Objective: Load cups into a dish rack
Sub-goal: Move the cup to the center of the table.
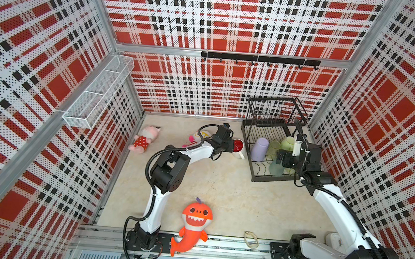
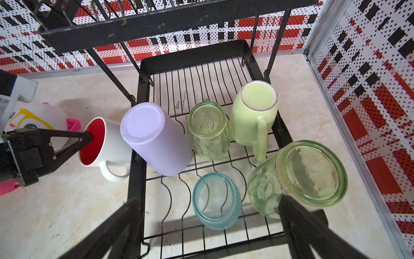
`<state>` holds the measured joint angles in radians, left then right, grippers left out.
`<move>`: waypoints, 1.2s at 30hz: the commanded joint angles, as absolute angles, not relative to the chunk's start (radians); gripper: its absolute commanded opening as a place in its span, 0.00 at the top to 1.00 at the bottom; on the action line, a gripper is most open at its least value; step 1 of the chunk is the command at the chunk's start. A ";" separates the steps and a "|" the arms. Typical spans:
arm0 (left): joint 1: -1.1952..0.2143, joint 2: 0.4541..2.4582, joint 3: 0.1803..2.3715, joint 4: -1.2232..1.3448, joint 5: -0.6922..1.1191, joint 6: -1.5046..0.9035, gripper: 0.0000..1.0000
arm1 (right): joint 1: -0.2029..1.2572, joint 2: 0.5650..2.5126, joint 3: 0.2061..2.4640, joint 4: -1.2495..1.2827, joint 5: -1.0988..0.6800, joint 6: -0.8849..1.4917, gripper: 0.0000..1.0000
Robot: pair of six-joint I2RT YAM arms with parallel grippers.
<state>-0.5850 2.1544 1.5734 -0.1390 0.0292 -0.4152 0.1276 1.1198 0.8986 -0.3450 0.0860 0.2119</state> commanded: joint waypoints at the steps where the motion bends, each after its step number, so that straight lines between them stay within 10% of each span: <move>1: -0.583 2.095 1.537 -0.141 0.053 -0.418 1.00 | 0.121 1.112 0.897 -0.324 0.076 0.219 0.00; 36: -0.627 1.840 1.341 -0.402 -0.023 -0.326 0.92 | 0.121 1.118 0.894 -0.300 0.018 0.213 0.00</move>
<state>-0.6231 1.8561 1.3010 -0.3782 -0.0231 -0.3531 0.1276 1.1366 0.8986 -0.3229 0.0311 0.2184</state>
